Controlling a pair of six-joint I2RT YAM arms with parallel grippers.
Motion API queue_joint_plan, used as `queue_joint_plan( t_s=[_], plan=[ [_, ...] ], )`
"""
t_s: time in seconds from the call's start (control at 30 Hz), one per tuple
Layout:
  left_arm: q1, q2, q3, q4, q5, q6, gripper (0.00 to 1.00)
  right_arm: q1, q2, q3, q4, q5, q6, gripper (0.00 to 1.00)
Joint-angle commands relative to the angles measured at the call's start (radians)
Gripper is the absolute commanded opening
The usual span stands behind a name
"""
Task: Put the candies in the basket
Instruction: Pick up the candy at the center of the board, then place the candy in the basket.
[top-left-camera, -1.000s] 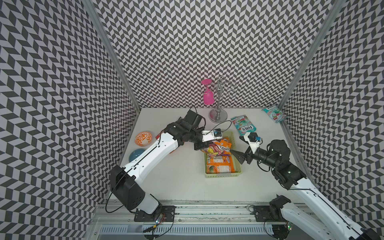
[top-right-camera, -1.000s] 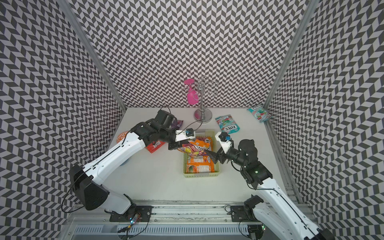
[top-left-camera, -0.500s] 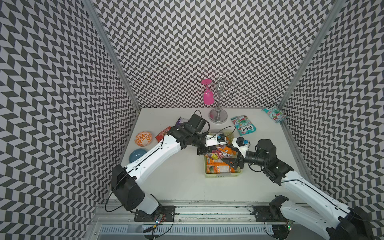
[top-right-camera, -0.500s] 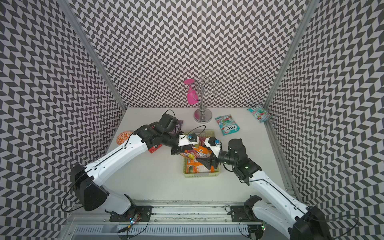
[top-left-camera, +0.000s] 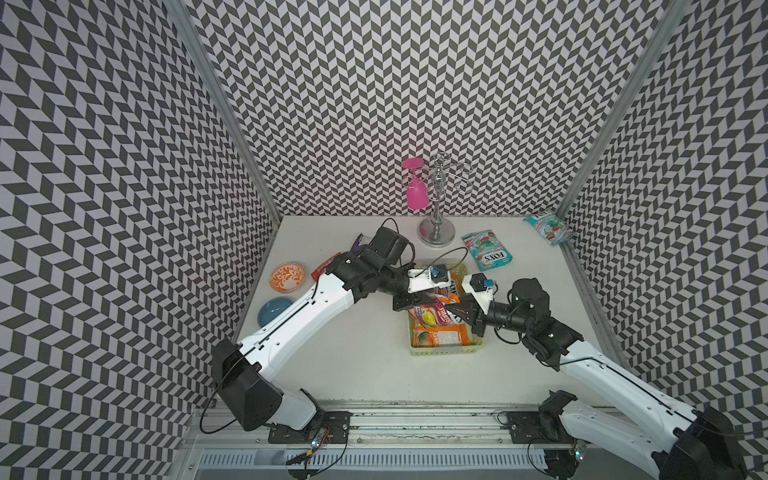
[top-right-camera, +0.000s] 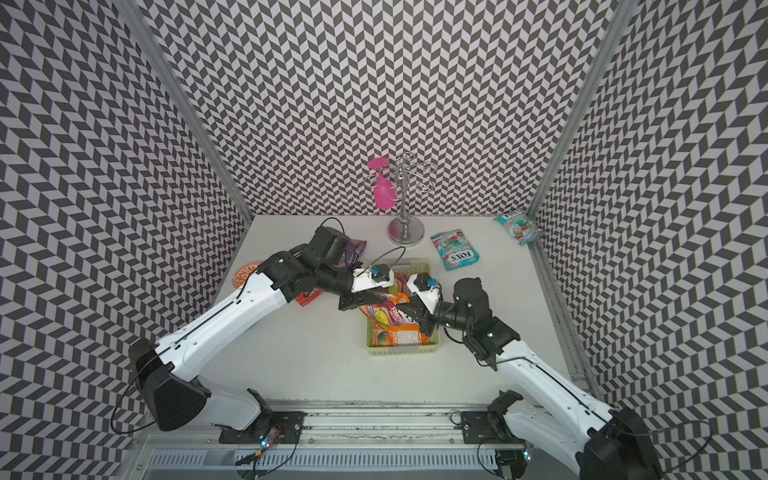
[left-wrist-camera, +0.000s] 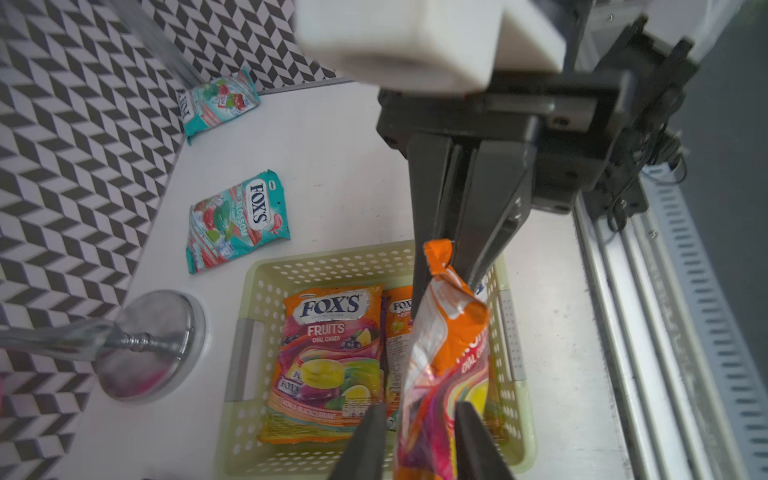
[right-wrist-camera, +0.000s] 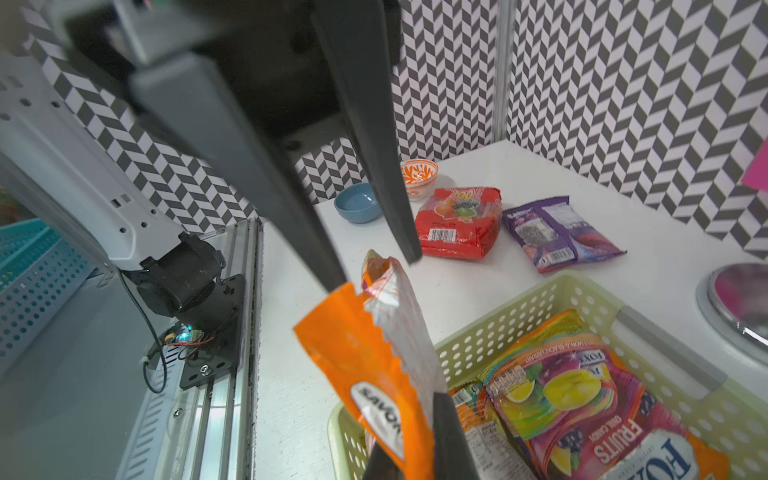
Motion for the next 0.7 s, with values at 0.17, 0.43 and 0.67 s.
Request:
queue_joint_plan(
  t_s=[0.17, 0.43, 0.67],
  plan=[
    [0.129, -0.119, -0.051, 0.041, 0.079, -0.079, 0.69, 0.010, -0.009, 0.051, 0.030, 0.000, 0.332, 0.00],
    [0.265, -0.212, -0.149, 0.083, 0.139, -0.136, 0.86, 0.010, 0.029, 0.075, -0.038, 0.033, 0.644, 0.00],
    [0.363, -0.255, -0.198, 0.097, 0.223, -0.162, 0.91, 0.005, 0.112, 0.096, -0.135, 0.027, 0.756, 0.00]
  ],
)
